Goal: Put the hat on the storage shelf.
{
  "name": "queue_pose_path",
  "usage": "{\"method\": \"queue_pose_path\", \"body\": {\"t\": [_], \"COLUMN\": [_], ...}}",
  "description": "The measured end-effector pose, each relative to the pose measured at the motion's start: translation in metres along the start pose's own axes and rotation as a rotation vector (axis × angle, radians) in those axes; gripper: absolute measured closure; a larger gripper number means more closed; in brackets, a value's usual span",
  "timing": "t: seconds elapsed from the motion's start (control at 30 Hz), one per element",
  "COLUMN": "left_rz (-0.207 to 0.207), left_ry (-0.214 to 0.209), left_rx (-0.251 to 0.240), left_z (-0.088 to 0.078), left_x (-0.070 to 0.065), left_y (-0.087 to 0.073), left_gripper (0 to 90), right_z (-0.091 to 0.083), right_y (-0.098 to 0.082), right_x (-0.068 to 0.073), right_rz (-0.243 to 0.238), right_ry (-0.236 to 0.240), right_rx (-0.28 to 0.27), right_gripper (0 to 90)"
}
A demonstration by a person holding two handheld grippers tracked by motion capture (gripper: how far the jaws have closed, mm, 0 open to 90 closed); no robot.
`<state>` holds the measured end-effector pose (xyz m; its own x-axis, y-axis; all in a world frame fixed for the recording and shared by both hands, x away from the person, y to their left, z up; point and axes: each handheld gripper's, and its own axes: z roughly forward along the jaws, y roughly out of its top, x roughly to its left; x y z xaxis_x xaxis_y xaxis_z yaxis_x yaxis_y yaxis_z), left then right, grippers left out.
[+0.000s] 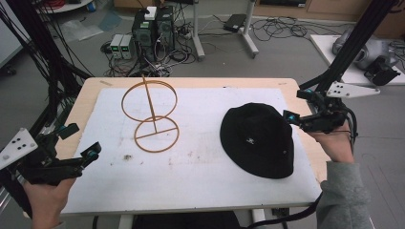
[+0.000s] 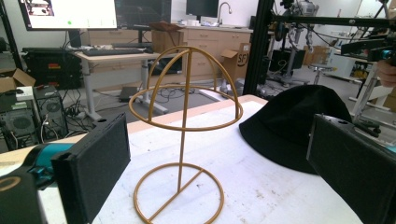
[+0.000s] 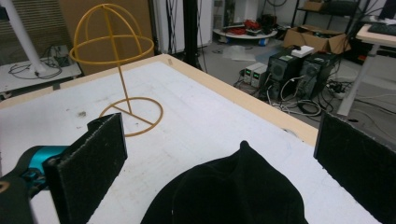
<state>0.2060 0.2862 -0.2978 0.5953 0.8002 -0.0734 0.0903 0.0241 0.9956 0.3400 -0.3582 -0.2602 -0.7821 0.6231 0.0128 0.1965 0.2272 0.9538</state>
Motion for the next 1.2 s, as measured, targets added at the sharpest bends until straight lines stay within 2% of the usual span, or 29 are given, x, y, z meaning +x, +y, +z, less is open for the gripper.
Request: {"method": "queue_pose_path", "body": {"t": [0.1, 0.3, 0.33, 0.5, 0.87, 1.0, 1.2], "left_rz": [-0.013, -0.01, -0.011, -0.016, -0.011, -0.01, -0.008], "left_ry": [-0.013, -0.011, -0.011, -0.001, 0.005, 0.008, 0.009], "left_rx": [-0.001, 0.004, 0.007, 0.001, 0.011, 0.011, 0.015], "left_z": [0.0, 0.0, 0.0, -0.001, 0.0, 0.0, 0.0], "left_x": [0.0, -0.001, -0.001, 0.0, 0.001, 0.0, 0.001], "left_y": [0.0, -0.001, -0.001, -0.002, -0.003, -0.003, -0.004], "left_gripper": [6.3, 6.3, 6.3, 6.3, 6.3, 6.3, 6.3], "right_z": [0.005, 0.014, 0.019, 0.028, 0.055, 0.059, 0.063], "right_y": [-0.001, -0.003, -0.006, -0.014, -0.029, -0.032, -0.041], "right_x": [-0.004, -0.012, -0.013, -0.014, -0.024, -0.027, -0.033], "right_rz": [-0.01, -0.004, -0.028, -0.067, -0.009, -0.009, 0.019], "right_ry": [0.021, 0.027, 0.034, 0.068, 0.088, 0.082, 0.062], "right_rx": [0.0, 0.018, 0.017, 0.014, 0.109, 0.127, 0.156], "right_gripper": [1.6, 1.6, 1.7, 3.8, 4.4, 4.9, 7.3]}}
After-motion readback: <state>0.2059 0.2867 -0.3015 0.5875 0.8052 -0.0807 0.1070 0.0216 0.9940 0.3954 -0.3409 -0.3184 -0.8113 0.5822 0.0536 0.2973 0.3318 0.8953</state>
